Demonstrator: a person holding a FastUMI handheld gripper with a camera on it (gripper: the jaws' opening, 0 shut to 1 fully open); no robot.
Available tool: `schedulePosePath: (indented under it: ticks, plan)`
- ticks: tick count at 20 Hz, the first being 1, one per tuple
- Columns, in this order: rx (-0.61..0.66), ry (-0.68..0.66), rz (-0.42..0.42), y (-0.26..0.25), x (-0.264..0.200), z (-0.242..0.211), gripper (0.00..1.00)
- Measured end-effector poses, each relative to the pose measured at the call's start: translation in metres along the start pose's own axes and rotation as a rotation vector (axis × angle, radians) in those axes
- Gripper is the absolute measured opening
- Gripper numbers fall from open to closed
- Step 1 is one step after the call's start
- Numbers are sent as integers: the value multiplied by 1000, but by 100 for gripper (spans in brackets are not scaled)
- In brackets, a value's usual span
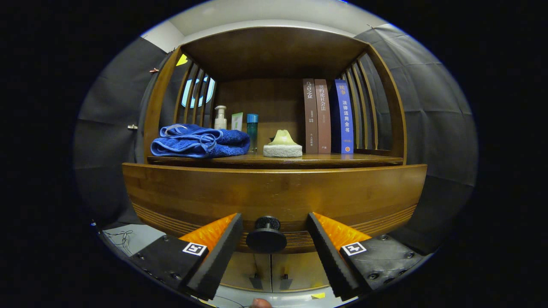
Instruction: Pull open the drawer, take out the items inside it, and place them on the countertop above the cabinet.
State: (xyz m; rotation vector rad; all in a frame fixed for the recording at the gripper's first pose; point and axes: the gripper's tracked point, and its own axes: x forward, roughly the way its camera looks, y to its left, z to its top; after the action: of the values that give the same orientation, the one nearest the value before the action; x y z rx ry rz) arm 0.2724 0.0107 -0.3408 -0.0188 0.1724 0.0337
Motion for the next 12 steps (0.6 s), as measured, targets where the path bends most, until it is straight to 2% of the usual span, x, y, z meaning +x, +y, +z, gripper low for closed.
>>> schedulePosePath:
  ticks: [8,12]
  plan:
    - [-14,11,0,-1,41,0,99]
    - [4,-5,-5,-2,46,1,99]
